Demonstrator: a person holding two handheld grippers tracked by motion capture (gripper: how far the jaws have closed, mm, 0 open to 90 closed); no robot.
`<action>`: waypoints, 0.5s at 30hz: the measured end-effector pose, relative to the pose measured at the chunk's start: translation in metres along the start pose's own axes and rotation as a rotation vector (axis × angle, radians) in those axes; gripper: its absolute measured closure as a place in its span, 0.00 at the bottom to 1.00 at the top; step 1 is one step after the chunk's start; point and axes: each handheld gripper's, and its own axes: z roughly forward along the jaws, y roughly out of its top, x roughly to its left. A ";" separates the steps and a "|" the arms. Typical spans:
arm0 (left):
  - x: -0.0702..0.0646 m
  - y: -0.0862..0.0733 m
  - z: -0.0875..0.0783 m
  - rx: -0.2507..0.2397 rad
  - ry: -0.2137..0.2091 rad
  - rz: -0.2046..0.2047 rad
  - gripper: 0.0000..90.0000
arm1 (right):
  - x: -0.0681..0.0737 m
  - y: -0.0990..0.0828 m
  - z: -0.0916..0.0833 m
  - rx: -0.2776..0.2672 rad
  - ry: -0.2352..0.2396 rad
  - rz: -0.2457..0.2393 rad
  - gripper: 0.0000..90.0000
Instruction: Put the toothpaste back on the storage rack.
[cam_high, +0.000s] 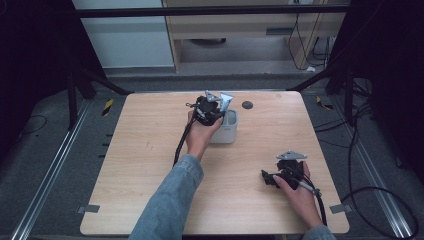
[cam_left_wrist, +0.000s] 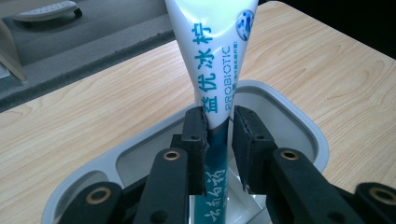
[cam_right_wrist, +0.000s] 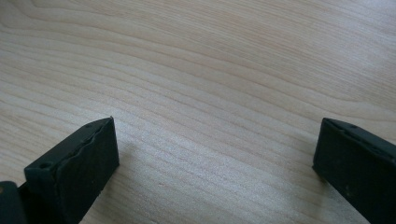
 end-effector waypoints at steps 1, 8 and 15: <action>0.000 0.000 0.000 -0.001 -0.001 -0.002 0.82 | 0.000 0.000 0.000 0.000 0.000 0.000 0.00; -0.003 0.000 -0.003 -0.003 0.005 0.018 0.79 | 0.000 0.000 0.000 0.000 -0.001 -0.001 0.00; -0.005 -0.002 -0.008 -0.013 0.014 0.035 0.75 | 0.000 0.000 0.000 -0.001 0.000 0.000 0.00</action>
